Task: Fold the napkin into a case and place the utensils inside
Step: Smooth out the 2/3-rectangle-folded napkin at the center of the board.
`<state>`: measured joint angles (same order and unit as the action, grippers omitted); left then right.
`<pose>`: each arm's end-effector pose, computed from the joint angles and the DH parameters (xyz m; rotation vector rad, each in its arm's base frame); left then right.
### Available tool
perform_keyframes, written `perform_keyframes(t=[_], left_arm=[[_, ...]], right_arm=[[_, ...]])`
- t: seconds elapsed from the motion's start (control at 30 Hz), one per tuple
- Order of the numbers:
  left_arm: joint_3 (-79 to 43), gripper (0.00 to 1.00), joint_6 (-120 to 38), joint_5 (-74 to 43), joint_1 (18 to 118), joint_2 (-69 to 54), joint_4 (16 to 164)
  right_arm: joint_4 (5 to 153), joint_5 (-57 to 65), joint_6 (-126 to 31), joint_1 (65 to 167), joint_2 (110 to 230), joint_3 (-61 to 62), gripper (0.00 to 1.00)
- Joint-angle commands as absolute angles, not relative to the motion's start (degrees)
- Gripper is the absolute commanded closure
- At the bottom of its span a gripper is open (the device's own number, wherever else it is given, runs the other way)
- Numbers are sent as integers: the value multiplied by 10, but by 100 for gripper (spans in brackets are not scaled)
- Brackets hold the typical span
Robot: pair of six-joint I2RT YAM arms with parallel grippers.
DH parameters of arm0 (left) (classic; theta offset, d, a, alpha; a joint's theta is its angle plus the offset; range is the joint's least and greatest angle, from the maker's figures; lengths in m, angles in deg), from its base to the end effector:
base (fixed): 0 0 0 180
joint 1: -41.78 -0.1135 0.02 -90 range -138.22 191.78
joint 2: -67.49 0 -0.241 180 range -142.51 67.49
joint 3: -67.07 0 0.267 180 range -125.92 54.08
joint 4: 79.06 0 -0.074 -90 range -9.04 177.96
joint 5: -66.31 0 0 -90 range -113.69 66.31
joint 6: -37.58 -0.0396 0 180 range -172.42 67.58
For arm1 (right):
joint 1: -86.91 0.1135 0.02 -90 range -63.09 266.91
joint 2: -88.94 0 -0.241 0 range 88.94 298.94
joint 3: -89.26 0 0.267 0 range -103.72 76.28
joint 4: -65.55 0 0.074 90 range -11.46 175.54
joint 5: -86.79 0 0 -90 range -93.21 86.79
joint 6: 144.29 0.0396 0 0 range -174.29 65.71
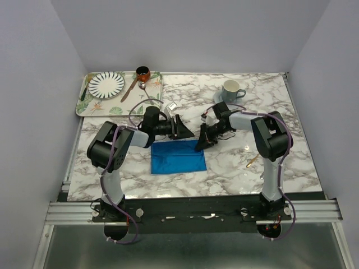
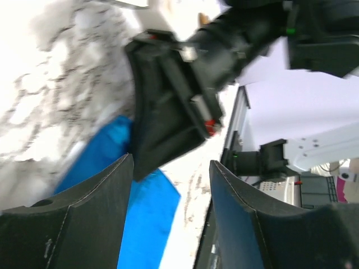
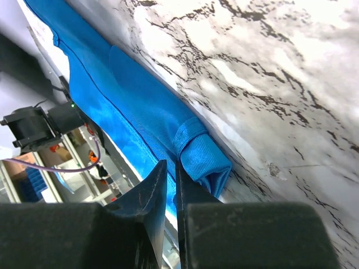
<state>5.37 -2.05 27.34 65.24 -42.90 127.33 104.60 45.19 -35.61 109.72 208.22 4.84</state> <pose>0.3287 -0.1762 0.1013 0.1660 2.2091 -1.6551 0.3432 0.1765 0.0747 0.2780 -2.7859 -1.3142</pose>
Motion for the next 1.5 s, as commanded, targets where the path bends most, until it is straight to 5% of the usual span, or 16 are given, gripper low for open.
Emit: perform_keyframes(t=[0.0, 0.5, 1.0, 1.2, 1.47], left_arm=[[89, 36, 21, 305, 651, -389, 1300], [128, 36, -5, 326, 550, -498, 1273], [93, 36, -377, 374, 376, -418, 825], [31, 46, -471, 388, 369, -348, 711], [26, 82, -332, 330, 521, -281, 875]], right_arm=[[1059, 393, -364, 1098, 2122, 62, 81], [1060, 348, -362, 1095, 2120, 76, 88], [1064, 335, -361, 1095, 2125, 79, 91], [1061, 340, -364, 1095, 2122, 80, 92], [1062, 348, -364, 1095, 2122, 76, 93]])
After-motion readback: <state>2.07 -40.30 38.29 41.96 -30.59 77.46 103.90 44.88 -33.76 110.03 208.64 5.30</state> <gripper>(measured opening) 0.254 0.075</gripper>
